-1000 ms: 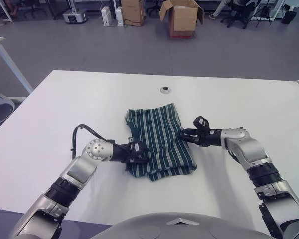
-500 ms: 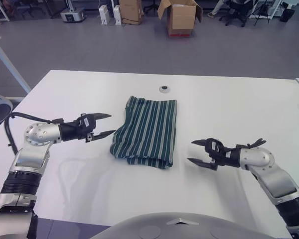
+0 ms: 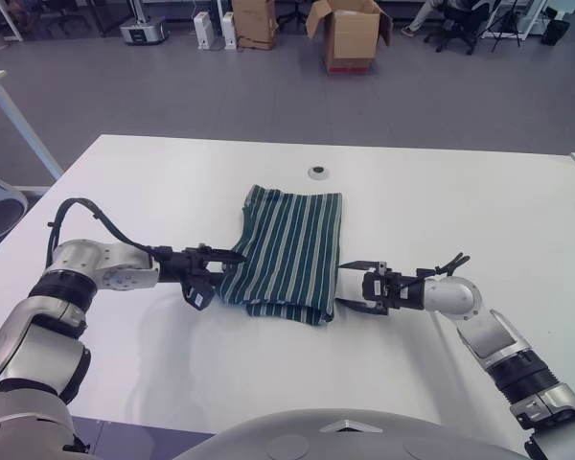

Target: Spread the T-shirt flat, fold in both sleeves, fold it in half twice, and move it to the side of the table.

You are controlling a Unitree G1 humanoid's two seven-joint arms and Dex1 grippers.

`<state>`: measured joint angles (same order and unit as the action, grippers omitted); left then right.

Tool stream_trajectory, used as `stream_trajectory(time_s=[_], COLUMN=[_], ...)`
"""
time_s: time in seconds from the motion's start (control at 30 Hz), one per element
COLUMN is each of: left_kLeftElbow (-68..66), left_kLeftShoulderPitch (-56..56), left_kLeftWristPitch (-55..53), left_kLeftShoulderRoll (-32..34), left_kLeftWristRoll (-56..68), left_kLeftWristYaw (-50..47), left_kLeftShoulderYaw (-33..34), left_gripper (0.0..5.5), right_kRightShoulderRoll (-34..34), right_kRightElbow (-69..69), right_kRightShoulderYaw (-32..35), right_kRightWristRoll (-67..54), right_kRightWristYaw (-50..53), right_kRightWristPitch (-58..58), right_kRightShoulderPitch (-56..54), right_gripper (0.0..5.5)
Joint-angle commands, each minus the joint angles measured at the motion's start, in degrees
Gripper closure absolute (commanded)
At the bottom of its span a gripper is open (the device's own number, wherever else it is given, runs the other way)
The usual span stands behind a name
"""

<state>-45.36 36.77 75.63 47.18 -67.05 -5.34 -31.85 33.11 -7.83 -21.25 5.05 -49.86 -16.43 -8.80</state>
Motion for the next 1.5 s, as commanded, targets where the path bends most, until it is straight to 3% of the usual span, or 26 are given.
stream_trajectory(time_s=[0.03,0.2,0.47,0.63,0.73,0.93,1.1,1.17,1.23,1.5], left_kLeftElbow=[0.23,-4.53,-17.38,-18.98,-19.35,-14.50,9.91,29.34,40.89,44.28], left_kLeftShoulderPitch=[0.93,2.06,-0.17,-4.17,-6.89,-11.26,-17.87,-21.07,-22.47,-20.07], left_kLeftWristPitch=[0.40,4.37,10.52,7.43,5.41,1.62,-20.43,-38.78,-53.62,-84.94], left_kLeftShoulderRoll=[-3.67,-7.55,-13.32,-13.34,-13.35,-10.38,-2.52,7.41,11.79,8.50], left_kLeftWristRoll=[-12.31,-11.39,10.54,22.42,29.92,50.35,80.96,95.60,106.28,116.45], left_kLeftWristYaw=[-7.29,-5.51,7.32,17.50,23.45,38.58,61.06,69.99,74.07,78.21], left_kLeftShoulderYaw=[-12.66,-22.03,-21.84,-20.63,-19.99,-21.05,-22.36,-21.71,-18.25,-3.92], left_gripper=[2.57,2.57,4.13,4.65,5.00,5.43,5.45,5.47,5.47,5.48], right_kRightShoulderRoll=[-1.04,-1.02,-0.56,0.66,1.61,3.03,4.24,7.15,9.15,9.37], right_kRightElbow=[-2.49,-2.76,-2.58,-1.91,3.11,17.00,22.91,26.65,28.97,27.85], right_kRightShoulderYaw=[-2.38,-5.54,-5.08,-3.81,-2.89,-0.80,0.70,1.24,1.96,7.67], right_kRightWristRoll=[1.54,2.42,0.77,-0.19,-4.00,-14.75,-20.86,-24.77,-28.62,-45.35], right_kRightWristYaw=[-2.58,-6.76,-8.54,-8.79,-10.64,-13.89,-14.50,-16.26,-17.41,-18.79], right_kRightWristPitch=[-2.01,-3.25,-2.78,-2.77,2.89,23.98,37.64,45.54,52.44,75.11], right_kRightShoulderPitch=[-3.65,-5.42,-4.67,-3.47,-1.42,2.10,2.13,2.78,2.93,-5.26], right_gripper=[2.13,2.13,3.72,4.72,5.28,5.35,5.35,5.35,5.35,5.35])
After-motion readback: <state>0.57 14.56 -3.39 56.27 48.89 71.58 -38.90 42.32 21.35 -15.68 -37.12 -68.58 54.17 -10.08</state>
